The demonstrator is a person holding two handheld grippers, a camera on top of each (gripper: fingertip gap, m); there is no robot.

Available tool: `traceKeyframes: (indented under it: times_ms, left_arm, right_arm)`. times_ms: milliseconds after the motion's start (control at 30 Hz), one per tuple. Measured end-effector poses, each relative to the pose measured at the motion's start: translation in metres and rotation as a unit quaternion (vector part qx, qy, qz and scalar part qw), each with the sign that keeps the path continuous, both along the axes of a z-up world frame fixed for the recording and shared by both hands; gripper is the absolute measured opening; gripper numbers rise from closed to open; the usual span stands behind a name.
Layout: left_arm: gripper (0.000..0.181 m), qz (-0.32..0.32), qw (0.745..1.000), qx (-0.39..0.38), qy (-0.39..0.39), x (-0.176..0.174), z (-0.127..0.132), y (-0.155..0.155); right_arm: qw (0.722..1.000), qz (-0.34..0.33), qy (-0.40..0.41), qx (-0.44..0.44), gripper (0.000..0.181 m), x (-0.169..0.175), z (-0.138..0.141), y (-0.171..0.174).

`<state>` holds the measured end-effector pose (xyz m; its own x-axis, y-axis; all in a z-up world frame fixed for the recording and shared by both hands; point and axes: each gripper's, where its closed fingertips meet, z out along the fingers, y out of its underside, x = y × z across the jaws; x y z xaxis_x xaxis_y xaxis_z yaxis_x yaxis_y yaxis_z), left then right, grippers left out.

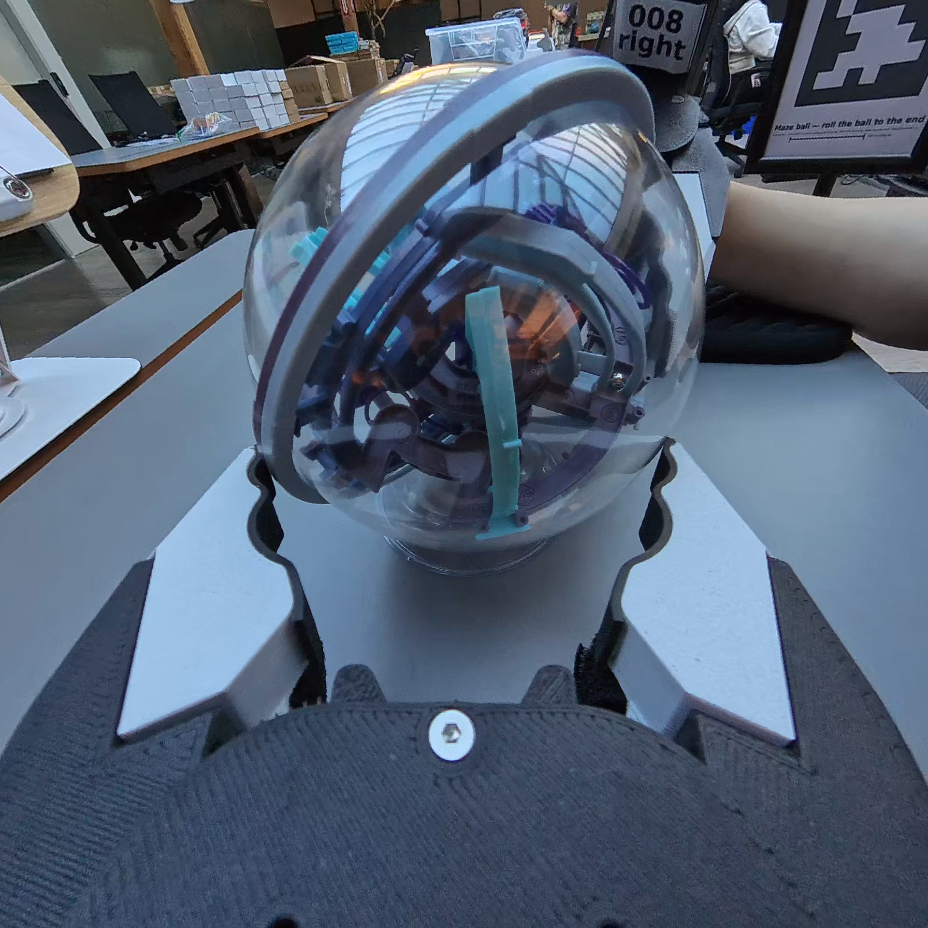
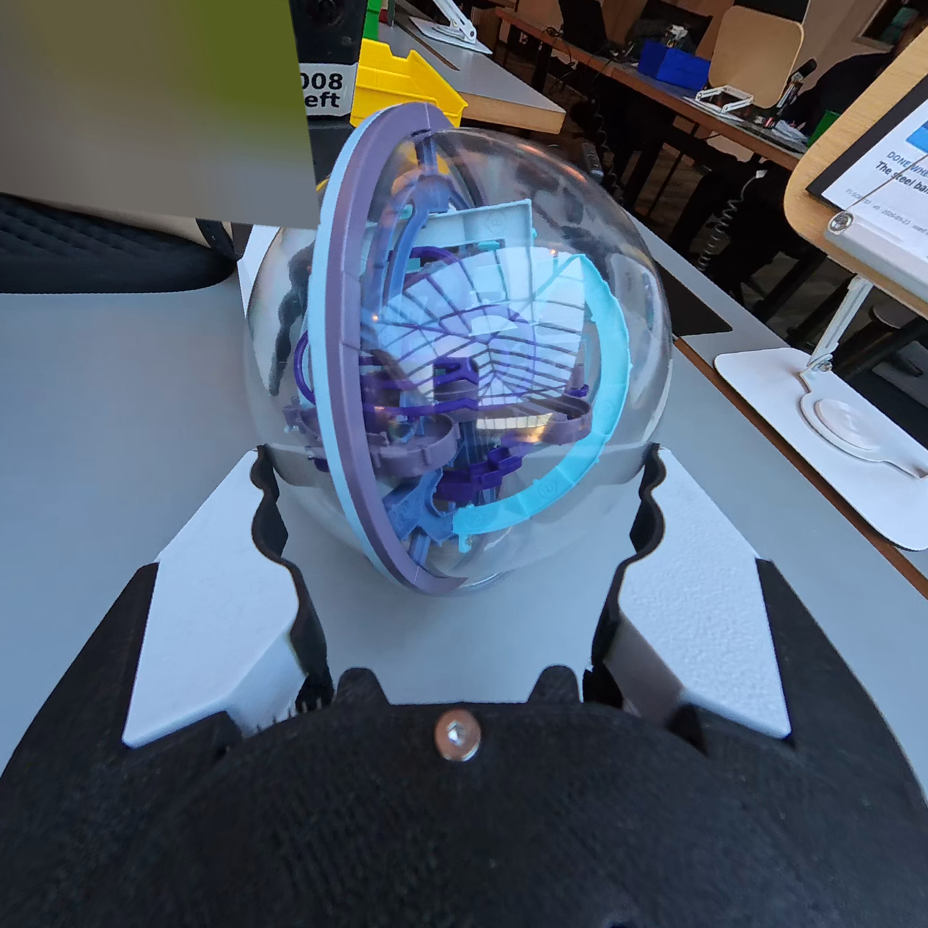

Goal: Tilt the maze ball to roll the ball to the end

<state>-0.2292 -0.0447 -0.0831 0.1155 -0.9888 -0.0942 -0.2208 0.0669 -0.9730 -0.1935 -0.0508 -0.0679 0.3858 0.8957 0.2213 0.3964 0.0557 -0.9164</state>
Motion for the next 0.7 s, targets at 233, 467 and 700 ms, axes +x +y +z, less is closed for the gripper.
traceKeyframes:
  times_ms: [233, 467, 700]
  left_arm:
    - [0.147, 0.01, 1.0, 0.017, 0.012, 0.001, -0.003, 0.001]
    - [0.15, 0.03, 0.998, 0.056, 0.029, 0.004, -0.007, 0.004]
    - [0.149, 0.03, 0.997, 0.071, 0.006, 0.003, 0.005, 0.002]
  right_arm:
    - [1.0, 0.001, 0.004, -0.001, 0.142, 0.0, 0.0, 0.0]
    - [1.0, 0.005, 0.016, -0.002, 0.142, 0.001, 0.0, 0.001]
    - [0.999, 0.012, 0.033, 0.007, 0.141, -0.001, 0.009, -0.001]
